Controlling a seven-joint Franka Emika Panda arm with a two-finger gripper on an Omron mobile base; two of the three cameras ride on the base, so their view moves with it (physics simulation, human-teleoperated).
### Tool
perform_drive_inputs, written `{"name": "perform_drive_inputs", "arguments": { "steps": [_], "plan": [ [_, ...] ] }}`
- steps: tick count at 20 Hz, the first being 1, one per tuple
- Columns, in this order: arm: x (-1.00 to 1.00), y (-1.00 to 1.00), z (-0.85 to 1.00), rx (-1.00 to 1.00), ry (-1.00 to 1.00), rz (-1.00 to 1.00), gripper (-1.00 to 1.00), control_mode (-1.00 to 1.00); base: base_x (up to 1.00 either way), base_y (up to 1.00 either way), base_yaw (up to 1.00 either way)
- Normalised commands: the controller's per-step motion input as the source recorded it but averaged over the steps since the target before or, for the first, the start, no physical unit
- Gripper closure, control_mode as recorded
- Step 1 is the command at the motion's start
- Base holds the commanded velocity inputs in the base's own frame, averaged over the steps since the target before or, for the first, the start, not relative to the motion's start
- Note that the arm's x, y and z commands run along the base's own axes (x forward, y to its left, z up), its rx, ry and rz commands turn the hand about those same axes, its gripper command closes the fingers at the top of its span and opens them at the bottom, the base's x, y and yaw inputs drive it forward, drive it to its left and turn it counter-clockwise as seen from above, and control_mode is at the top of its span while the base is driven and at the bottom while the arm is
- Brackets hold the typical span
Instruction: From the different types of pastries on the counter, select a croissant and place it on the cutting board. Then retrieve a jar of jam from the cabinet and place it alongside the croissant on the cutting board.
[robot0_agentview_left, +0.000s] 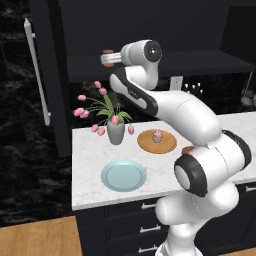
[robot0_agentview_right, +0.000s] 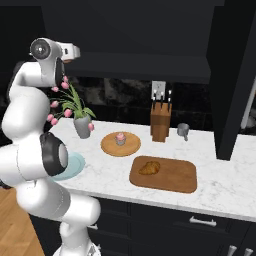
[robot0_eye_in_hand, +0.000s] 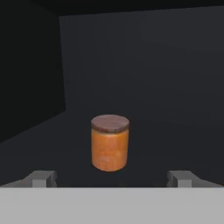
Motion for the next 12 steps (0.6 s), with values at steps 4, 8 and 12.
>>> {"name": "perform_drive_inputs", "arguments": {
  "steps": [4, 8, 12],
  "plan": [
    [0.35, 0.23, -0.08, 0.00, 0.00, 0.00, -1.00, -1.00, 0.00, 0.00, 0.00],
    [0.38, 0.01, 0.00, 0.00, 0.00, 0.00, -1.00, -1.00, 0.00, 0.00, 0.00],
    [0.38, 0.00, -0.01, 0.00, 0.00, 0.00, -1.00, -1.00, 0.00, 0.00, 0.00]
  ]
}}
